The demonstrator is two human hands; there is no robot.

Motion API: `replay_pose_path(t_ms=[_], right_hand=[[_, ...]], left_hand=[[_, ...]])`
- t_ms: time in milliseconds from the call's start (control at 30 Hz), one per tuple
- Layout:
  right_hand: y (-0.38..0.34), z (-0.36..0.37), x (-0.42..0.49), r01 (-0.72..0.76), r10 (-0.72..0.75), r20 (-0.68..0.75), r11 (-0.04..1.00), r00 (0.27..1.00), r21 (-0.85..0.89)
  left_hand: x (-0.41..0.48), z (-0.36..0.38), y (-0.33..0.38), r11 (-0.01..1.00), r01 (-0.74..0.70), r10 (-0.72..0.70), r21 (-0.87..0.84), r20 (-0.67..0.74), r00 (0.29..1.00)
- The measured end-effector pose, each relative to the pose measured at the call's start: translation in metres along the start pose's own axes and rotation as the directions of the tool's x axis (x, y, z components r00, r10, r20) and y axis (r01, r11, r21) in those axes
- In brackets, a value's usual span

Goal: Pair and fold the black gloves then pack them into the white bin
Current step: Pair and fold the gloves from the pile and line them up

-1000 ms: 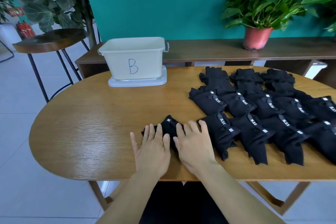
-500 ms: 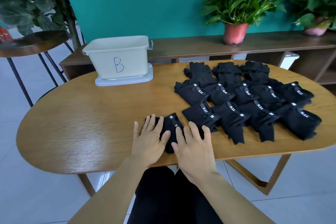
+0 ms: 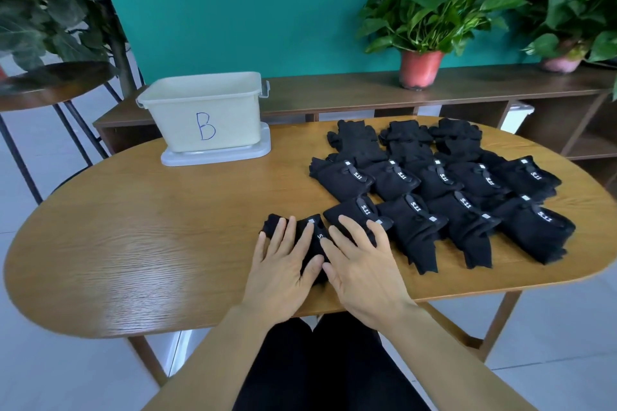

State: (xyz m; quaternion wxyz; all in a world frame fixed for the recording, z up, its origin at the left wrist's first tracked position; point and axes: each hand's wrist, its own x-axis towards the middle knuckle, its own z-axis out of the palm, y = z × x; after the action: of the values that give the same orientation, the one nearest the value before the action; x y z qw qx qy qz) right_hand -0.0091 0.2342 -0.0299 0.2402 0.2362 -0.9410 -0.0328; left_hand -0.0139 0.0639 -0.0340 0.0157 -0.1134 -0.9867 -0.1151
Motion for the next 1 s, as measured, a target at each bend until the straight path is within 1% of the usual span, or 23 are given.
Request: replay_pose_path(t_ms=[133,367,567,700,833,1000], right_hand=[[0.010,0.010,0.000,-0.014,0.014,0.016,1.000,1.000,0.013],[0.011,0.021,0.000,-0.023,0.029,-0.059,0.994,0.998,0.102],[0.011,0.024,-0.001,-0.038,0.050,-0.070,0.985,0.996,0.169],[0.010,0.021,-0.002,-0.049,0.052,-0.014,0.986,0.999,0.161],[0.012,0.010,0.002,-0.055,0.054,0.016,0.988,0.998,0.143],[0.010,-0.014,0.021,-0.057,0.056,0.007,0.991,0.998,0.123]], left_hand=[[0.015,0.002,-0.003,0.998,-0.058,0.057,0.024,0.030,0.998],[0.022,0.007,-0.011,0.990,-0.132,0.130,0.051,0.040,0.991],[0.023,0.010,-0.012,0.988,-0.130,0.128,0.086,0.032,0.991],[0.022,0.009,-0.010,0.990,-0.117,0.115,0.082,0.023,0.993],[0.018,-0.001,-0.010,0.995,-0.098,0.098,-0.005,-0.055,0.994],[0.014,-0.027,-0.014,0.996,-0.068,0.073,0.057,-0.104,0.992]])
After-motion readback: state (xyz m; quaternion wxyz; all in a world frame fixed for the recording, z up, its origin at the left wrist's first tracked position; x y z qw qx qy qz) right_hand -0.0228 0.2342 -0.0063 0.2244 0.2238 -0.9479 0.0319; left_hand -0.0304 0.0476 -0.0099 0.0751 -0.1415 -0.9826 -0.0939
